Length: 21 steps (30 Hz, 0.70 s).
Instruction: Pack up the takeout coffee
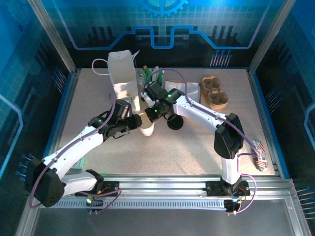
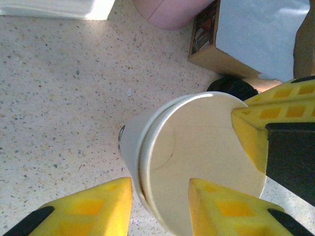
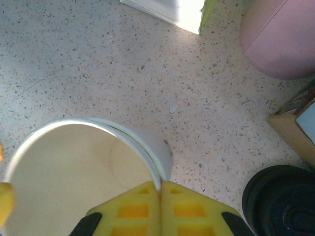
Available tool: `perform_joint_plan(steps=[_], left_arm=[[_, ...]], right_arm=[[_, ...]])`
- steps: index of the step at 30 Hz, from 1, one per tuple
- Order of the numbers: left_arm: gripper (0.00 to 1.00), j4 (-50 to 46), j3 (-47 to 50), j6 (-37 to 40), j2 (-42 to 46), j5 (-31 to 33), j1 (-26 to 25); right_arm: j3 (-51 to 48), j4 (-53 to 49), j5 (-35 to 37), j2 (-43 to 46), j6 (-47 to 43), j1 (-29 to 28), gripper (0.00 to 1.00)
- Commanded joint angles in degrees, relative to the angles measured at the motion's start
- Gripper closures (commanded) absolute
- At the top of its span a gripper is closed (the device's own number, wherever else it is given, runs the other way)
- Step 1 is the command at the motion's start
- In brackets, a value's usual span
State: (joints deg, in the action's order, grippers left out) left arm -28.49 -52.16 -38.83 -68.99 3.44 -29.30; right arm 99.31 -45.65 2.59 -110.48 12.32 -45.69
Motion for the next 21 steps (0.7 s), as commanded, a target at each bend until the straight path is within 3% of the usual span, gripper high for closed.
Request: perform_joint_plan(steps=[1,17,21], left_arm=[[0.66,-1.58,-2.61,0.85,-1.94,1.1,-1.32],[1.0,-4.08,-5.88,1.91,-4.9,2.21,-2.6],[1.0,-4.12,-5.78,1.44,-5.45,1.98,-2.61]], right_arm=[[1.11,-1.23,-0.13,2.28,-1.02,-1.13,1.0],[0.44,-0.67,-0.74,2.69,-1.07,-1.15,1.0],[0.47,-0.65,-2.55,4.45,-0.04,-0.63,0.85]])
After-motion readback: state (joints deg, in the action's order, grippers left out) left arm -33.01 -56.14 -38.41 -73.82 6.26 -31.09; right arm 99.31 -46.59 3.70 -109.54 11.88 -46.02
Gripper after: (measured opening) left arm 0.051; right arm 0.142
